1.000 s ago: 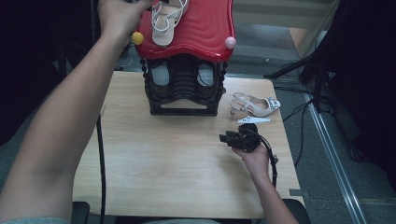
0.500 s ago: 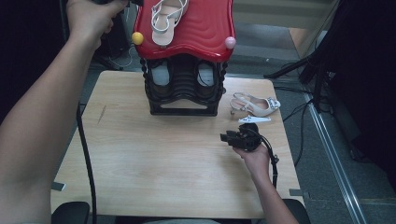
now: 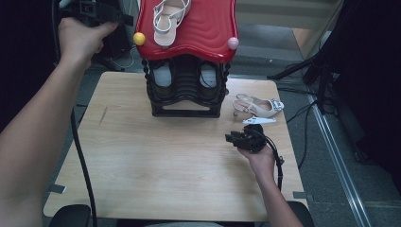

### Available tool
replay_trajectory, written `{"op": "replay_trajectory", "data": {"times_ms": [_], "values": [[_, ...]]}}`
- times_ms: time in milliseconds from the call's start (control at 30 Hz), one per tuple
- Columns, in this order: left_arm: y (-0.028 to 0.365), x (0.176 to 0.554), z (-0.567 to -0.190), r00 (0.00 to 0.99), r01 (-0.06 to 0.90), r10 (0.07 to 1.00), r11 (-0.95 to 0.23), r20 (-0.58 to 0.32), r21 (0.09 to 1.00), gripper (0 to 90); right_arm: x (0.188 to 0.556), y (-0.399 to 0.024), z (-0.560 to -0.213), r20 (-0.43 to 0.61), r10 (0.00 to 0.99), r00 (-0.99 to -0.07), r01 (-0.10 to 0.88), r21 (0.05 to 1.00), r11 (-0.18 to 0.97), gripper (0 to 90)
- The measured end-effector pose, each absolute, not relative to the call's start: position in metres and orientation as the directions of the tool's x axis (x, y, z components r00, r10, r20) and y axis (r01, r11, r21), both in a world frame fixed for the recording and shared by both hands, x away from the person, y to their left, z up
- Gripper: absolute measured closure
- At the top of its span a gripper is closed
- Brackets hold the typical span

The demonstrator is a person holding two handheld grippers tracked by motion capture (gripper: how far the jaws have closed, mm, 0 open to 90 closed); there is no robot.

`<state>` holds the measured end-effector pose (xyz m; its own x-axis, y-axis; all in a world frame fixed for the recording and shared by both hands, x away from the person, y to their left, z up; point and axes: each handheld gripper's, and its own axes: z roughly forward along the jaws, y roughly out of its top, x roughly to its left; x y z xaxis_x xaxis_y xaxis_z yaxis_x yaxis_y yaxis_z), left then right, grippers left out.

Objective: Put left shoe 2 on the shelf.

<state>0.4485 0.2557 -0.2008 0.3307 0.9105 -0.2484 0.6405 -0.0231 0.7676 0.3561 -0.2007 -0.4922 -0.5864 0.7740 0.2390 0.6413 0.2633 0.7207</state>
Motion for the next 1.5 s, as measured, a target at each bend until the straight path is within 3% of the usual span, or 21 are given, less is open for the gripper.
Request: {"op": "replay_trajectory", "data": {"times_ms": [233, 967, 1300, 1500], "values": [[0.264, 0.439, -0.225, 0.329, 0.647, 0.912, -0.028, -0.246, 0.762, 50.1, 0.358, -0.206, -0.492, 0.28, 0.79, -0.545, 0.668, 0.715, 0.206, 62.1], [0.276, 0.419, -0.319, 0.323, 0.683, 0.904, -0.018, -0.28, 0.73, 46.8, 0.361, -0.217, -0.49, 0.307, 0.816, -0.491, 0.697, 0.7, 0.155, 76.4], [0.283, 0.408, -0.364, 0.305, 0.722, 0.884, 0.029, -0.355, 0.692, 46.3, 0.367, -0.222, -0.492, 0.323, 0.821, -0.471, 0.711, 0.689, 0.137, 87.1], [0.285, 0.403, -0.388, 0.299, 0.737, 0.885, 0.022, -0.356, 0.675, 45.3, 0.372, -0.222, -0.492, 0.301, 0.825, -0.478, 0.708, 0.688, 0.159, 90.0]]}}
